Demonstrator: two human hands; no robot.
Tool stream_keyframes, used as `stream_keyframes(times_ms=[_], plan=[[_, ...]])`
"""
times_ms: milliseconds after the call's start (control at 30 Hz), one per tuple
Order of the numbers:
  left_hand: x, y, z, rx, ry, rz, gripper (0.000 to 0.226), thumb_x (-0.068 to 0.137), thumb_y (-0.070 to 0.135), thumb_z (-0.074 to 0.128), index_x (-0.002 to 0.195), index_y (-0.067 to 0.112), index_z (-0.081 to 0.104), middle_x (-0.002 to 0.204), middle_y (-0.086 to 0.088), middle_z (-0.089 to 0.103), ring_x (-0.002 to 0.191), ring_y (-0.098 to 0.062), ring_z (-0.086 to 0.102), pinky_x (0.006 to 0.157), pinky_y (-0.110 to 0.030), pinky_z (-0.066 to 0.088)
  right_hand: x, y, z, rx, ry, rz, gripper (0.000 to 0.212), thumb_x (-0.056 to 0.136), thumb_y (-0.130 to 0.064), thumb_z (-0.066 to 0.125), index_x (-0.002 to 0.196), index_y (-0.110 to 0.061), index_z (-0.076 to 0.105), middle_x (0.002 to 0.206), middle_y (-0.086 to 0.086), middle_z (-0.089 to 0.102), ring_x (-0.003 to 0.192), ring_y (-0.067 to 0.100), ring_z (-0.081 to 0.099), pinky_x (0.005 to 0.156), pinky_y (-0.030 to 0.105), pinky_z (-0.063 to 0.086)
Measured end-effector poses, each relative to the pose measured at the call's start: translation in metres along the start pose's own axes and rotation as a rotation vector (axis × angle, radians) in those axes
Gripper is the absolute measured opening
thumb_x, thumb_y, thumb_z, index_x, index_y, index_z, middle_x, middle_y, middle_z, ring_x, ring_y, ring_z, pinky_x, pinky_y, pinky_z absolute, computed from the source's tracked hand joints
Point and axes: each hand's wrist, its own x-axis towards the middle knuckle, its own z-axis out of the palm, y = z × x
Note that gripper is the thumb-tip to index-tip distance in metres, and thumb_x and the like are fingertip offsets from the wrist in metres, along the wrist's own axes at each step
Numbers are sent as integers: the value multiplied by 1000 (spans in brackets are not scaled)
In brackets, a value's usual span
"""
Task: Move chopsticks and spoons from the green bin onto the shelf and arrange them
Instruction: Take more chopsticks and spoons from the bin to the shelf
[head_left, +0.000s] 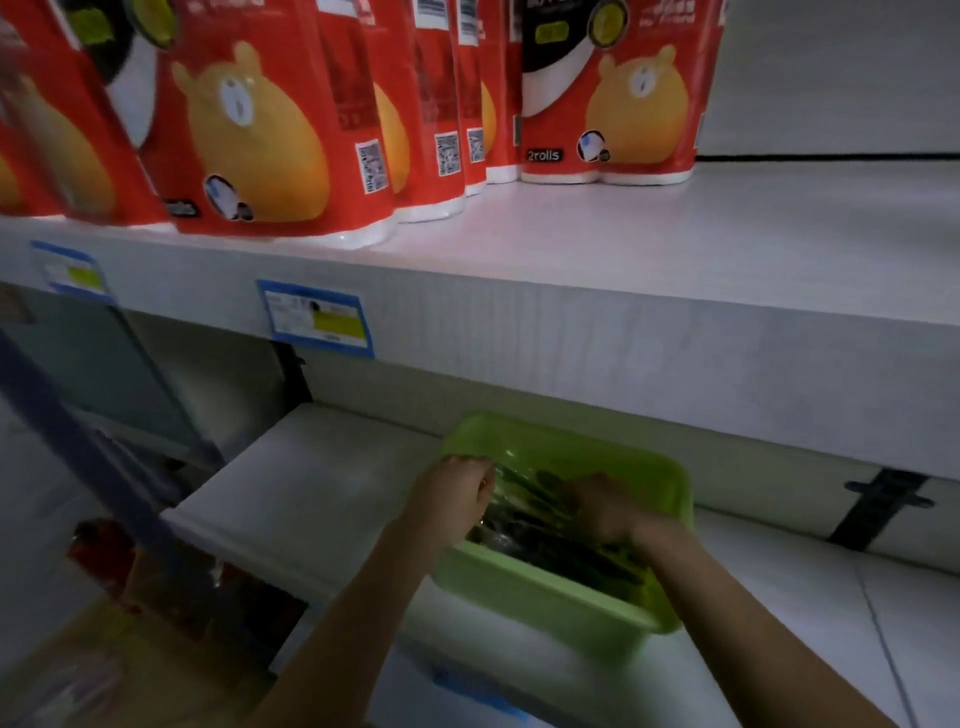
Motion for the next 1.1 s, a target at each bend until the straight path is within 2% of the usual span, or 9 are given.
stream_keyframes(times_ms=[67,100,200,300,433,600,733,867,1100], plan=[[13,-6,9,-6,-69,24,18,92,16,47,102,15,62,105,-4,69,93,-22,63,76,-29,47,5,2,9,8,-99,49,67,88,-27,61,145,-14,29,135,17,51,120,31,52,89,32,43],[20,-8,13,-6,-107,34,18,91,16,47,102,16,63,105,-5,69,93,-22,63,76,-29,47,7,1,14,12,-142,70,72,83,-31,66,144,-14,32,137,15,50,121,30,51,94,33,44],[39,-9,19,-23,-245,64,21,90,15,46,103,14,63,108,-8,68,97,-27,62,79,-31,49,16,-3,29,-18,-203,104,63,78,-41,69,132,-14,50,133,10,54,118,27,54,94,33,46],[55,-10,23,-33,-350,115,21,91,18,46,102,12,63,110,-11,66,101,-30,60,80,-32,47,22,-8,33,-21,-201,107,61,77,-45,67,128,-14,52,130,11,56,116,28,55,96,35,48],[66,-20,32,-40,-427,157,19,92,18,45,76,15,54,83,-7,61,87,-27,59,62,-29,36,21,-8,32,69,-169,114,56,79,-30,69,128,-12,49,129,11,56,115,27,55,93,33,45],[65,-25,35,-129,-316,178,21,93,21,47,99,10,64,102,-10,68,93,-26,62,74,-32,46,19,-9,35,118,-102,141,47,86,-28,63,129,-14,51,131,12,56,119,27,53,94,29,42],[64,-26,37,-175,-281,190,21,94,19,45,98,11,64,100,-8,68,89,-23,63,67,-27,41,15,-9,38,135,-106,166,57,80,-43,68,128,-18,50,128,6,57,118,24,54,88,25,41],[63,-28,41,-199,-283,169,23,94,18,45,99,9,65,102,-9,68,90,-23,63,75,-32,48,14,-6,41,166,-108,228,56,82,-35,68,130,-16,47,131,9,55,119,26,53,97,31,43],[63,-29,42,-204,-290,153,19,93,16,47,97,12,64,97,-7,67,85,-20,62,71,-30,47,14,-3,37,243,-80,278,35,95,-26,49,128,-15,52,133,12,53,120,27,50,99,34,40]])
